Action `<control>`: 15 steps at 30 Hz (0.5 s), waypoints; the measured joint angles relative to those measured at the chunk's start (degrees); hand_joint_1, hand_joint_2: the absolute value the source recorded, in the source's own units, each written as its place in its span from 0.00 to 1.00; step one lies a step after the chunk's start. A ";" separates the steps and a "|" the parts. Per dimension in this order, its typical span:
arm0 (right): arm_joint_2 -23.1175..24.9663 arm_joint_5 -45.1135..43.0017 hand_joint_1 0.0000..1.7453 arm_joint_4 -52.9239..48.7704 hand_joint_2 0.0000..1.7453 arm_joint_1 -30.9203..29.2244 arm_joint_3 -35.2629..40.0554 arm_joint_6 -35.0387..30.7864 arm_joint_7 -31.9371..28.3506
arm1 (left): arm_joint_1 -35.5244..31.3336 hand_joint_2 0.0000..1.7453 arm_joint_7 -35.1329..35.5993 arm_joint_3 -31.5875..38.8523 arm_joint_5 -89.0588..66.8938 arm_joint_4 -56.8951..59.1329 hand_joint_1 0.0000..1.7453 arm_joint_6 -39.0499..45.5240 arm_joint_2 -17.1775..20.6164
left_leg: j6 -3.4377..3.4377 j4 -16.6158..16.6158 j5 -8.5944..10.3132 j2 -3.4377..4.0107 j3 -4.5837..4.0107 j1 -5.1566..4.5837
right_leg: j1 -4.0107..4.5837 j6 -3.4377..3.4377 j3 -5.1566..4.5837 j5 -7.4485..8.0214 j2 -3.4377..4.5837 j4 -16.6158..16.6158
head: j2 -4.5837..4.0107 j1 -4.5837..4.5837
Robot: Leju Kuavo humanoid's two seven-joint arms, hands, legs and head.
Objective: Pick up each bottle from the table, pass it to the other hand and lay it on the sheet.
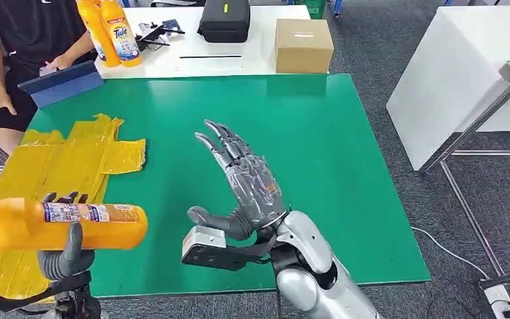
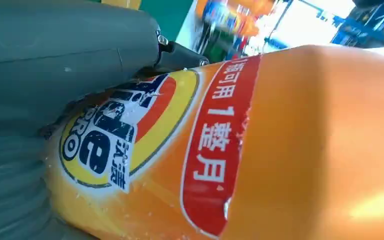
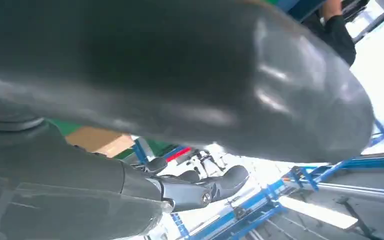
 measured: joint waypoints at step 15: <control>0.09 1.22 0.00 0.39 0.00 0.80 -2.21 1.73 -0.90 | -8.46 1.00 -7.91 6.25 -45.34 7.46 1.00 28.43 6.41 | -0.05 0.00 0.04 0.01 0.04 0.01 | 0.01 -0.03 0.05 0.02 0.00 0.03 | 0.00 0.00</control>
